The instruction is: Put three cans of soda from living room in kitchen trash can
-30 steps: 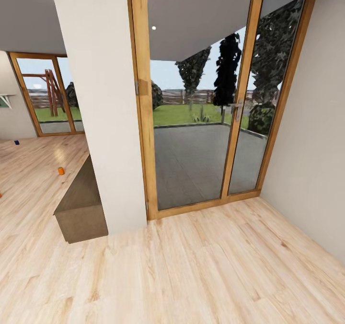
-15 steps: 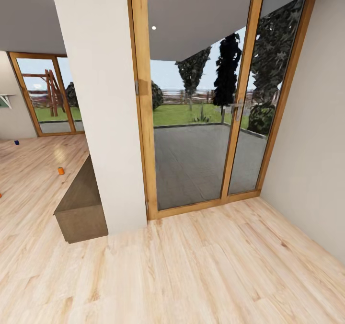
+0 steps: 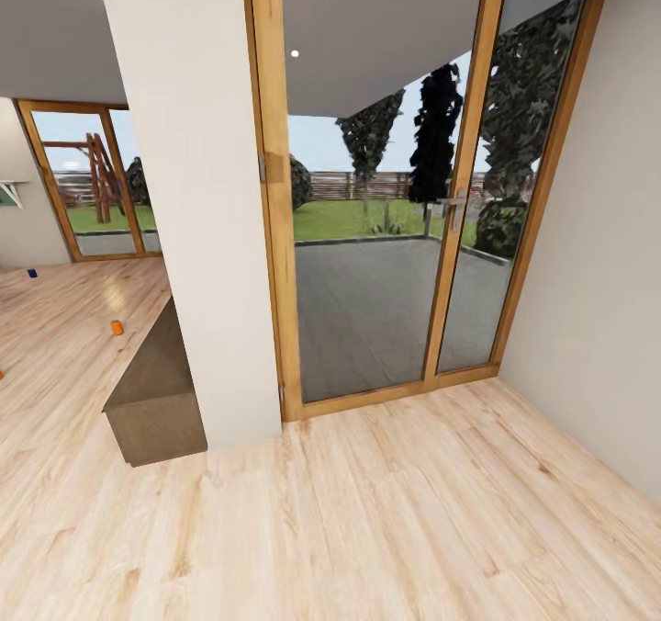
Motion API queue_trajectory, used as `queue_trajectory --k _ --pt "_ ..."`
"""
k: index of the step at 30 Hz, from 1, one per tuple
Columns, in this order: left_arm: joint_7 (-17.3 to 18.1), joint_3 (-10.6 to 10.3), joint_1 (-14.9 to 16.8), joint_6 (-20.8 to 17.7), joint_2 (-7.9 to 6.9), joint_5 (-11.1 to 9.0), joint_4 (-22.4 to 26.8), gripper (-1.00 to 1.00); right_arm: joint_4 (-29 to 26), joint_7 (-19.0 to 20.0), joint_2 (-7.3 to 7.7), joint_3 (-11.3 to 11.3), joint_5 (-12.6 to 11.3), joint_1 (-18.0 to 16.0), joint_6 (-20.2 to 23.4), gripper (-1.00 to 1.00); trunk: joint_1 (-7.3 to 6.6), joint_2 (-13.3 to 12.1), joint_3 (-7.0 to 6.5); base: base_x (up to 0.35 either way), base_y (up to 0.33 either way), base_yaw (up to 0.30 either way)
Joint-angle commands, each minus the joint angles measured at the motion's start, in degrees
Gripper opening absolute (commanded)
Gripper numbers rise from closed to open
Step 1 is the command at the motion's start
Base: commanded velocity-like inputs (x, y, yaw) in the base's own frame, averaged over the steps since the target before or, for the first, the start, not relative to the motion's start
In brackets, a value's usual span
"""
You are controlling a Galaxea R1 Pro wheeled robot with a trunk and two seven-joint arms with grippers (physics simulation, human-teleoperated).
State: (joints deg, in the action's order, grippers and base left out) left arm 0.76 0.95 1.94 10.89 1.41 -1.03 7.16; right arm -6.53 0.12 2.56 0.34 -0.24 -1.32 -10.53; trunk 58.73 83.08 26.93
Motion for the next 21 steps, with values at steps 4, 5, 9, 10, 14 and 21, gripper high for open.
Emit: queue_trajectory --k 4,5,9,10,14,21 --pt "0.02 -0.19 -0.01 0.06 0.07 0.09 1.56 1.0 -1.72 0.03 0.35 0.02 0.04 0.0 -0.06 1.0 0.0 0.0 0.0 0.0 0.0 0.0" --pt "0.02 -0.22 -0.01 0.05 0.07 0.1 2.12 1.0 -2.21 0.04 0.48 0.02 0.05 0.0 -0.07 1.0 0.0 0.0 0.0 0.0 0.0 0.0" --pt "0.01 -0.35 -0.04 -0.31 -0.05 0.13 6.41 1.0 -4.34 0.05 0.89 0.01 0.06 0.0 -0.18 1.0 0.0 0.0 0.0 0.0 0.0 0.0" --pt "-0.01 -0.35 -0.07 -0.37 -0.08 0.13 7.62 1.0 -4.77 0.05 0.94 0.01 0.08 0.0 -0.32 1.0 0.0 0.0 0.0 0.0 0.0 0.0" --pt "-0.04 -0.36 -0.42 -0.6 -0.01 0.15 16.16 1.0 -6.92 0.05 1.35 0.01 0.11 0.0 -2.31 1.0 0.0 0.0 0.0 0.0 0.0 0.0" --pt "-0.06 -0.28 -2.64 -0.76 0.05 0.03 36.02 1.0 -10.35 0.66 2.24 0.01 0.07 0.0 -5.41 1.0 0.0 0.0 0.0 0.0 0.0 0.0"
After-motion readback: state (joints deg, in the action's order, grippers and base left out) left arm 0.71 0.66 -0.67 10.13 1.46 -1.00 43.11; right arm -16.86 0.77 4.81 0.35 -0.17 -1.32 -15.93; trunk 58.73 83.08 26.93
